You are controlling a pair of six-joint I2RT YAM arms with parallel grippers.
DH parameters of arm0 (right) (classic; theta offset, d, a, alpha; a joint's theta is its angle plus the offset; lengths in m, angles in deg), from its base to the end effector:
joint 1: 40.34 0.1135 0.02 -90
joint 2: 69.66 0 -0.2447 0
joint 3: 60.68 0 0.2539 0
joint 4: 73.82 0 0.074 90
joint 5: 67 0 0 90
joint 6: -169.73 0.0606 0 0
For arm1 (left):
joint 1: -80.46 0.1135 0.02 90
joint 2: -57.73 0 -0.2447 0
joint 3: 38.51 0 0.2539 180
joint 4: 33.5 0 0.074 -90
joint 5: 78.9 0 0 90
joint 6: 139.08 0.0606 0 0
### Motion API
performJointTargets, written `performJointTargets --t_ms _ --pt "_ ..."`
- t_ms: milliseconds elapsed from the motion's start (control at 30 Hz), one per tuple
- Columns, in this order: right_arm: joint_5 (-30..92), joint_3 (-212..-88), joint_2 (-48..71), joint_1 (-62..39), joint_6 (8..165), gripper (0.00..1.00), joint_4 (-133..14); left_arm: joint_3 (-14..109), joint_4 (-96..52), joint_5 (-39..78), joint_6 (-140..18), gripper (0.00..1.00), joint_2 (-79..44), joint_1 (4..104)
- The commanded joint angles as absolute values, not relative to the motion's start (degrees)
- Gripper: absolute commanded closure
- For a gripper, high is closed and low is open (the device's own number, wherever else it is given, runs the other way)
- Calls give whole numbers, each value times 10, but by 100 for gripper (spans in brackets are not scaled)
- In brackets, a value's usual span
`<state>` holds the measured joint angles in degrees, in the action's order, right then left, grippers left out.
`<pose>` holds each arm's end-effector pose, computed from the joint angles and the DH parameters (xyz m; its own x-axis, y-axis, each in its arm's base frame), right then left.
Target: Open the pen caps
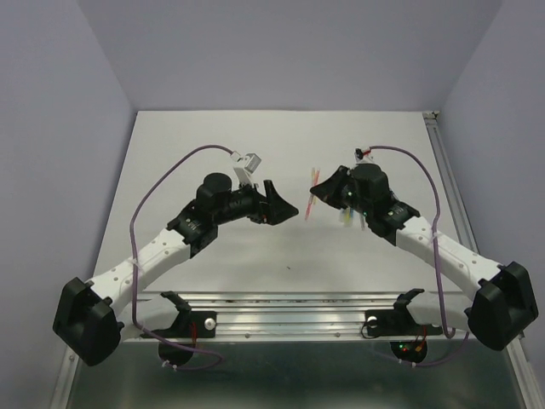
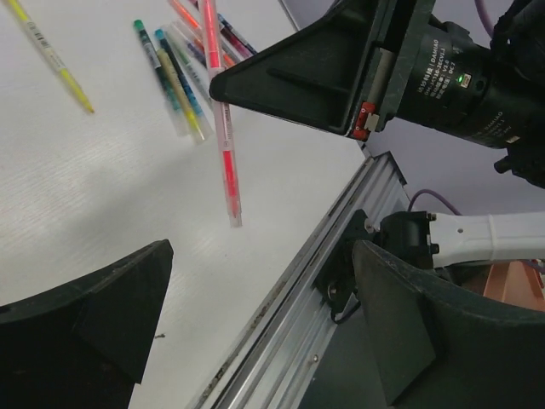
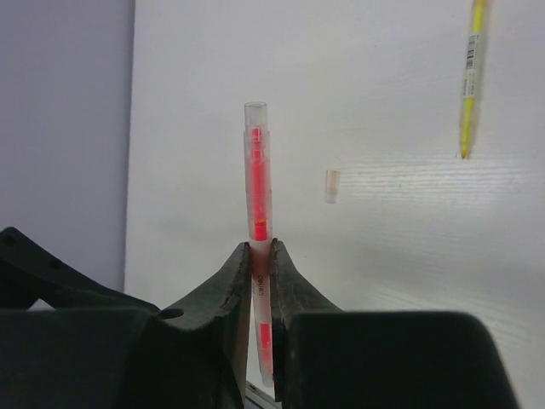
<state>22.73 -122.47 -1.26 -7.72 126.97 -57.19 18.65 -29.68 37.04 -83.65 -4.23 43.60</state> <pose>0.2577 0.1646 0.2587 -0.6187 0.4757 -0.6252 -0.1195 0.7296 0.6734 0.2121 -0.1922 0.2890 -0.6012 -0.1870 -0.7769 0.6611 0.4298 -0.6150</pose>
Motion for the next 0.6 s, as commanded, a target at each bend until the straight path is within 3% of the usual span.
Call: performJointTargets --t_ms 0,333,567 --pt "185 -1208 -34 -75 1388 99 -642 198 -378 408 -840 1 -68 414" --pt "178 -1204 -51 -73 1418 99 -645 251 -395 413 -833 3 -159 364" --pt "192 -1201 -51 -71 1417 99 -647 265 -398 407 -831 24 -179 360"
